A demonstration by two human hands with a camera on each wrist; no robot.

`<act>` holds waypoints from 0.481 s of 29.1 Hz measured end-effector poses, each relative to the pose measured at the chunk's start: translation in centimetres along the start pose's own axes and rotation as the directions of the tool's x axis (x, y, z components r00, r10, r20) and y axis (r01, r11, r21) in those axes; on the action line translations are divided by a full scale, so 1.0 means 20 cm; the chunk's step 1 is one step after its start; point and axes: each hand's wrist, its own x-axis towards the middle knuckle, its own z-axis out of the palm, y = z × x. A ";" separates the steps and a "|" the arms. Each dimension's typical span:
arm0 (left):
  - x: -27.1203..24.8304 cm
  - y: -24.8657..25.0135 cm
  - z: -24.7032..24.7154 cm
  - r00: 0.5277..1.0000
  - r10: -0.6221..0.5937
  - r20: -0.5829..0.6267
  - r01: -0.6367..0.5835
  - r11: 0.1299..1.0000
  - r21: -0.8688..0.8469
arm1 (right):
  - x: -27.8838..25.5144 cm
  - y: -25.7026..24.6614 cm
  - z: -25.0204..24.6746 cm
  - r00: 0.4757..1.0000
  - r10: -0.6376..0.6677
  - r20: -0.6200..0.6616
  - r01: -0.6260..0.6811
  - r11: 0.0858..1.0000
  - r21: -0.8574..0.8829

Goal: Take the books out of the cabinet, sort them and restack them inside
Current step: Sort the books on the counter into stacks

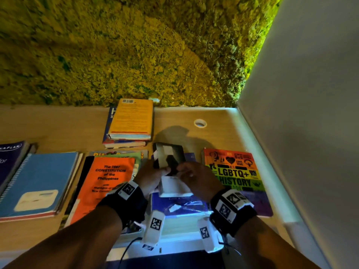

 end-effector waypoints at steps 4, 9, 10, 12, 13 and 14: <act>0.03 -0.09 -0.07 0.995 0.092 0.036 -0.097 0.830 0.550 | 0.04 0.12 0.00 0.962 0.252 -0.103 -0.263 0.957 -0.123; 0.04 -0.15 -0.07 0.998 0.064 0.013 -0.062 0.865 0.498 | 0.11 0.17 0.06 0.905 0.421 0.059 -0.411 0.903 -0.126; 0.02 -0.14 -0.07 0.998 0.060 0.001 -0.055 0.907 0.418 | 0.13 0.17 0.07 0.894 0.444 0.065 -0.431 0.890 -0.149; 0.02 -0.11 -0.07 0.998 -0.010 -0.057 0.023 0.971 0.239 | 0.18 0.18 0.09 0.876 0.476 0.072 -0.461 0.872 -0.163; 0.02 -0.12 -0.08 0.994 -0.066 -0.081 0.079 0.982 0.170 | 0.20 0.18 0.09 0.871 0.485 0.079 -0.468 0.867 -0.168; 0.03 -0.11 -0.09 0.991 -0.084 -0.102 0.096 0.988 0.119 | 0.22 0.18 0.10 0.864 0.496 0.085 -0.478 0.862 -0.167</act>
